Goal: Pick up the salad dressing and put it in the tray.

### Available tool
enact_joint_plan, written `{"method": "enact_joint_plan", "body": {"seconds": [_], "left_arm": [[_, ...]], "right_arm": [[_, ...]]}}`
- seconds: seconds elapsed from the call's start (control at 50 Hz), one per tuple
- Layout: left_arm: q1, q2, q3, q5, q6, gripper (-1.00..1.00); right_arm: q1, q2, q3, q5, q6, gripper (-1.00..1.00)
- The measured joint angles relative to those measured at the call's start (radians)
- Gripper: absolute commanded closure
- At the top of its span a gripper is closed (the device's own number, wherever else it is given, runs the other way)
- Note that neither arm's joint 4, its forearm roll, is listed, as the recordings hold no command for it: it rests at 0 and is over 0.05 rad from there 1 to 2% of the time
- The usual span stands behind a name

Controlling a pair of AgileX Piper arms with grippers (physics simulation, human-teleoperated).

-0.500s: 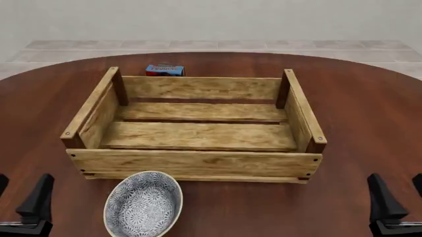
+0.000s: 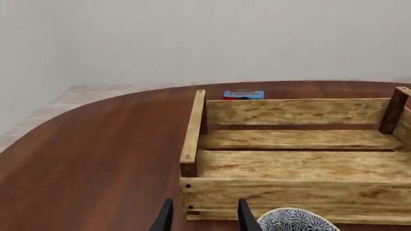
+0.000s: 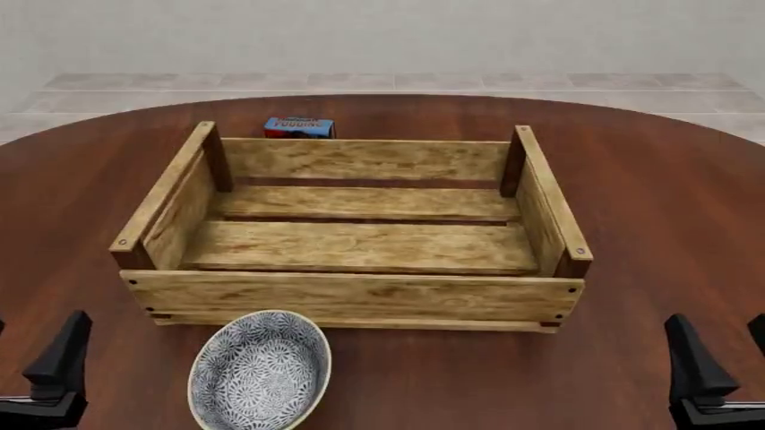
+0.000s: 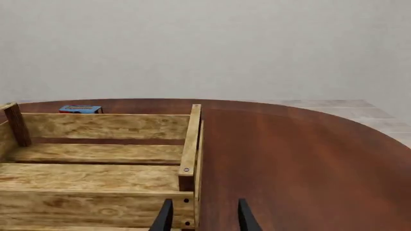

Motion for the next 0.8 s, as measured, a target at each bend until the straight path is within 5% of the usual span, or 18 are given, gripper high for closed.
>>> {"method": "enact_joint_plan", "body": {"seconds": [0.5, 0.8], "left_arm": [[0.198, -0.04, -0.437, 0.685, 0.154, -1.0], [0.368, -0.043, -0.627, 0.931, 0.196, -1.0]], "right_arm": [[0.0, 0.0, 0.0, 0.0, 0.0, -1.0], [0.0, -0.002, 0.0, 0.001, 0.0, -1.0]]}}
